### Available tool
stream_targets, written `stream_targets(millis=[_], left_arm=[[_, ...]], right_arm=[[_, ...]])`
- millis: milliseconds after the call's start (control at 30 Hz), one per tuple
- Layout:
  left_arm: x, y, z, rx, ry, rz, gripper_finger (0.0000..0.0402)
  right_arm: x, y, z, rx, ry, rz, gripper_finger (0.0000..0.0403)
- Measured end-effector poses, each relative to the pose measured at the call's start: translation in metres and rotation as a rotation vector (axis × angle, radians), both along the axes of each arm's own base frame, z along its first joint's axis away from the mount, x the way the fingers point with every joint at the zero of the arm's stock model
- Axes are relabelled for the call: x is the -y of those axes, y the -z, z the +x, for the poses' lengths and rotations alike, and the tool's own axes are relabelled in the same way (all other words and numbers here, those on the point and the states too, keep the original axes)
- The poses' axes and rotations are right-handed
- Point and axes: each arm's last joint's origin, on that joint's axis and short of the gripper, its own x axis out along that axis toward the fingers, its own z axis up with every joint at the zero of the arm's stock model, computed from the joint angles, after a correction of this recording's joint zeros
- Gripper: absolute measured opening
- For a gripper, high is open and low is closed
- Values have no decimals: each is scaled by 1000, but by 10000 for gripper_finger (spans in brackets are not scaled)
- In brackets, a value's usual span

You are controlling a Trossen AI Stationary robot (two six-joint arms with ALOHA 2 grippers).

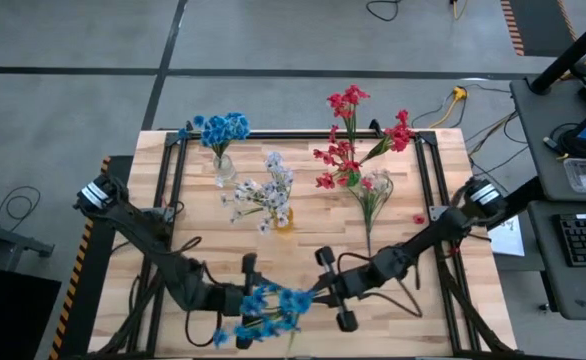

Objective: Sort flowers into vase by color
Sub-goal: Put the blue flowers into the transparent vase

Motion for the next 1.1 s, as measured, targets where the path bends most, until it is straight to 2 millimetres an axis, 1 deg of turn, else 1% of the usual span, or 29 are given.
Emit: stream_targets(millis=[100,267,400,500,667,733,800,967,1100], left_arm=[[-2,0,7,31,97,0,214],[-7,-1,15,97,66,-23,206],[-11,0,20,117,45,-28,185],[-12,0,20,116,43,-27,151],[-11,0,20,117,44,-27,61],[-12,-1,20,117,44,-28,24],[-12,-1,20,116,43,-29,8],[-14,-3,19,117,11,-39,12],[-19,-14,13,123,-18,-52,3]], right_arm=[[-4,4,10,-6,6,-12,18],[-5,1,18,-42,12,-28,18],[-5,-2,20,-48,15,-25,18],[-5,-3,20,-42,18,-25,18],[-4,-4,21,-50,18,0,23],[-4,-4,21,-53,18,8,37],[-4,-4,20,-61,19,23,59],[-3,-8,19,-62,27,39,125],[0,-18,14,-90,54,63,173]])
